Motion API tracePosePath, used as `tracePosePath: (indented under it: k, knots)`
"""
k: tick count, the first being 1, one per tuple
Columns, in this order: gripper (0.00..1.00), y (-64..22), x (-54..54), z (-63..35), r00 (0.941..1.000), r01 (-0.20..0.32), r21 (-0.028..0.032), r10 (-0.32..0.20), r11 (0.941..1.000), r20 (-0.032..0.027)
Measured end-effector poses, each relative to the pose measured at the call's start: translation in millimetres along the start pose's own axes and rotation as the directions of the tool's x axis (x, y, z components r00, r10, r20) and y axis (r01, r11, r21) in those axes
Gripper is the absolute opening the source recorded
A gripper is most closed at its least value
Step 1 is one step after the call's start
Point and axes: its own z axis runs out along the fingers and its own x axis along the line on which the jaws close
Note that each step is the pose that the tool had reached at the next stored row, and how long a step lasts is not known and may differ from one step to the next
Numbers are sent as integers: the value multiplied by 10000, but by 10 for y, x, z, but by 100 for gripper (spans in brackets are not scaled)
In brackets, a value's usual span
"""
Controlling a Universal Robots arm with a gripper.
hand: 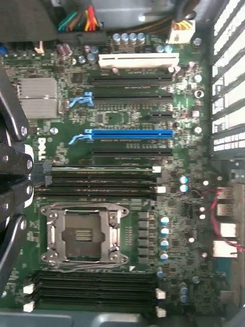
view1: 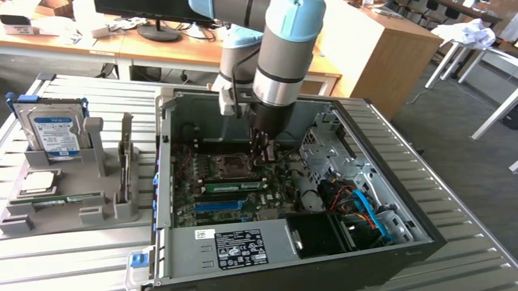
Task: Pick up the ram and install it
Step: 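Press down the ram until it locks into place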
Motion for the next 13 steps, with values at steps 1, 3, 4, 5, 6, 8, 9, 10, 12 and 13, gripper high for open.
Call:
tracePosePath:
  k: [1,3,4,5,6,8,9,10,12,13]
  knots:
    - [10,-25,-1,-1,10000,1,-3,-1,10000,0]
    - [10,-72,-4,-3,10000,1,-9,-1,10000,-1]
    - [10,-94,-5,-4,10000,0,-11,0,10000,-1]
    - [10,-116,-6,-6,10000,0,-14,0,10000,-1]
    - [10,-136,-7,-8,10000,0,-16,0,10000,-1]
    - [10,-175,-10,-12,10000,1,-20,-1,10000,0]
    - [10,-192,-11,-15,10000,1,-21,-1,10000,1]
    - [10,-205,-12,-20,10000,1,-22,-1,10000,2]
    - [10,-231,-15,-34,10000,0,-23,0,10000,1]
    - [10,-243,-17,-43,10000,0,-22,0,10000,1]
